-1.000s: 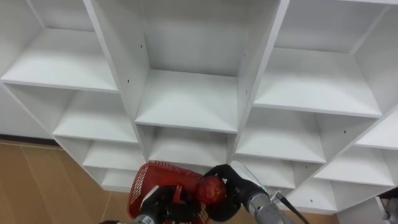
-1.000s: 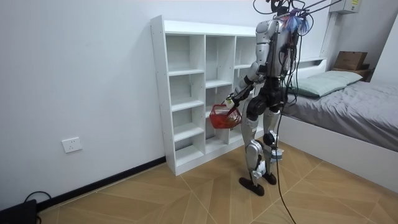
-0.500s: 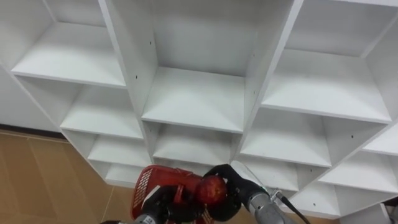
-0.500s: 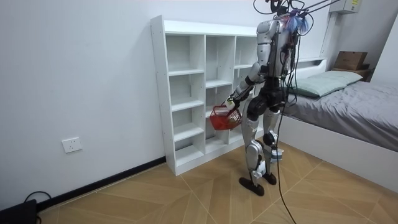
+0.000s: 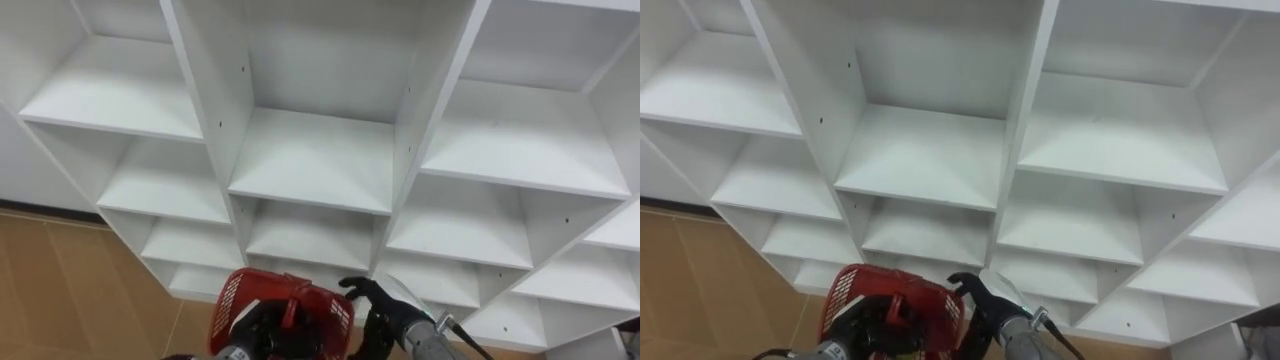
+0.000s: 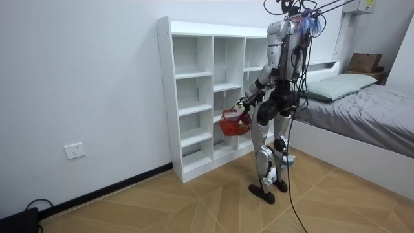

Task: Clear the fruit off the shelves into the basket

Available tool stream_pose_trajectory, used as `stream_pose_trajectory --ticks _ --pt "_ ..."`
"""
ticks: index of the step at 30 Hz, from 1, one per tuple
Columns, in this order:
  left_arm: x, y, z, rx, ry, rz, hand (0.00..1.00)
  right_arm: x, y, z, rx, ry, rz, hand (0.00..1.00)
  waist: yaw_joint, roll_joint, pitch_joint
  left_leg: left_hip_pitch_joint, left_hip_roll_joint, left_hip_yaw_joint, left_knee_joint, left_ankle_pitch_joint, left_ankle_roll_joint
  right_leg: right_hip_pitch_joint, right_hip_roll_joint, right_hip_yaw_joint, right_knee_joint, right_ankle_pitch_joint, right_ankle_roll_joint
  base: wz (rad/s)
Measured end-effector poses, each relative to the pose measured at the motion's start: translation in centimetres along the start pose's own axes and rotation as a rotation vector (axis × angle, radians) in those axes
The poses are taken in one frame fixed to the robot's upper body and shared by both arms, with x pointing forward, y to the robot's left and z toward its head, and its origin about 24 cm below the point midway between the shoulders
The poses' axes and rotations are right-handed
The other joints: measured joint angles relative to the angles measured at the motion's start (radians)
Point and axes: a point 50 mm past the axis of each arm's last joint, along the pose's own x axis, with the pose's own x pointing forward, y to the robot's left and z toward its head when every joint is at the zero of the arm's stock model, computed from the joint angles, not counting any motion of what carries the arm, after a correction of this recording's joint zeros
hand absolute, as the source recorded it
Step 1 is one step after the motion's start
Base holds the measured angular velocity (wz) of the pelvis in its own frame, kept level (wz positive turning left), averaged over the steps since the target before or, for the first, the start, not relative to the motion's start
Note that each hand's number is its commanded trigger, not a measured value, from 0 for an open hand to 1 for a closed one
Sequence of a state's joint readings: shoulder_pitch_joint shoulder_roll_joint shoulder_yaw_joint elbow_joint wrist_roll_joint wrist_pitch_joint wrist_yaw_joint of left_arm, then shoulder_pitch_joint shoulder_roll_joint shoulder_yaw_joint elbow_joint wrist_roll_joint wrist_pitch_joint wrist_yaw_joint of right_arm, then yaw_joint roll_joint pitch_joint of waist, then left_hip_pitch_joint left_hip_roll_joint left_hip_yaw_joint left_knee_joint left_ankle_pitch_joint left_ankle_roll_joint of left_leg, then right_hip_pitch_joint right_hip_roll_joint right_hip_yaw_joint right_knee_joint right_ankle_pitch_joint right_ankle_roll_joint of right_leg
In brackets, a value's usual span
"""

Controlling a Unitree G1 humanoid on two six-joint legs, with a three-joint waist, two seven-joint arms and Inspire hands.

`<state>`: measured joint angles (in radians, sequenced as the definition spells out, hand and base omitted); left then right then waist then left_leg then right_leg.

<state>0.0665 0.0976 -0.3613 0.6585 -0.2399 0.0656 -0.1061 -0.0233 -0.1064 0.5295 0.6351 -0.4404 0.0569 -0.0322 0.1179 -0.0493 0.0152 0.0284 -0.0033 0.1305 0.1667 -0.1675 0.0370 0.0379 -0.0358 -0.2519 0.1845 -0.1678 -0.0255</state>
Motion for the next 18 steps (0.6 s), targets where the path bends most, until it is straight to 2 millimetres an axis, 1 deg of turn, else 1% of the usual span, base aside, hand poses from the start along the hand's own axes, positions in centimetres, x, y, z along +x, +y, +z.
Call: stream_pose_trajectory --ticks 15,18 --pt "-0.15 0.08 -0.37 0.011 0.011 0.004 1.0 0.01 -0.01 0.01 0.017 0.0 0.0 0.0 -0.001 0.003 0.0015 0.002 -0.001 -0.006 0.0 0.0 0.0 0.009 -0.001 -0.01 -0.006 0.0 0.0 0.01" --pt "-0.18 0.02 -0.47 0.009 0.013 0.001 1.0 0.01 0.1 -0.2 0.017 0.01 0.004 0.0 0.0 -0.001 -0.0011 0.008 -0.002 -0.007 -0.002 0.0 0.0 0.018 0.0 -0.014 -0.014 0.0 0.001 0.05"
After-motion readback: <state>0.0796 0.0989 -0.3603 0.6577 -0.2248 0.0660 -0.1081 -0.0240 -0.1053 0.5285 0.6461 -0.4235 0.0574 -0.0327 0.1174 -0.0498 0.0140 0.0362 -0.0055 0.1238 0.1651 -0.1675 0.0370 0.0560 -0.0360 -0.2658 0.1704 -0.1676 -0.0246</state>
